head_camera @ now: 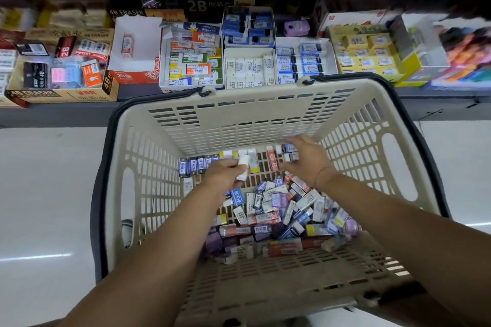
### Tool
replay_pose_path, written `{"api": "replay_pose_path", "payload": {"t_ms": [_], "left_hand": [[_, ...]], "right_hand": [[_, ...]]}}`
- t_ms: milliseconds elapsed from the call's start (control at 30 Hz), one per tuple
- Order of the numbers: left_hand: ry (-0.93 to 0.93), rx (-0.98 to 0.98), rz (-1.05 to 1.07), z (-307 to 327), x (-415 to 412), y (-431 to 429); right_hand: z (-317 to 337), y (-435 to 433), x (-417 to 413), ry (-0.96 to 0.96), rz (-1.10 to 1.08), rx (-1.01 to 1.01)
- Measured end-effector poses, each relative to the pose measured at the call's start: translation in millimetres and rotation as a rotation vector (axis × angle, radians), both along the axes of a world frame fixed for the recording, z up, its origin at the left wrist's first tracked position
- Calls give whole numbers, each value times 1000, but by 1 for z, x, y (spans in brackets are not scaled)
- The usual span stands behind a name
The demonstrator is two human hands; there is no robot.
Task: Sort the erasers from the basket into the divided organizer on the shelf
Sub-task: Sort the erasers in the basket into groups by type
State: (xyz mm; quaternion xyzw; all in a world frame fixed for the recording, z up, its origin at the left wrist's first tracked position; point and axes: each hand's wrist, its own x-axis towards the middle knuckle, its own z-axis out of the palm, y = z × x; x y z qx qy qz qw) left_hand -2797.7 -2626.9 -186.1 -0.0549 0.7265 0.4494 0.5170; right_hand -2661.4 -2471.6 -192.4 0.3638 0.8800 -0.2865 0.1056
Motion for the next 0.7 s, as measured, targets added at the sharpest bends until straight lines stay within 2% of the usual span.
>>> {"api": "replay_pose_path", "payload": {"t_ms": [100, 267, 467, 600, 700], "left_hand": [[196, -131, 131, -5, -18, -32], [211, -197, 306, -12, -22, -63], [316, -326, 268, -29, -5, -73], [394, -361, 200, -31, 0, -76], [459, -412, 137, -28, 2, -75]], "right_hand": [[-5, 20, 5, -107, 100, 145], [-22, 13, -1, -230, 246, 321], [-33, 8, -7, -246, 201, 495], [-44, 4, -3, -211, 264, 585], [-43, 5, -5, -231, 270, 584]]}}
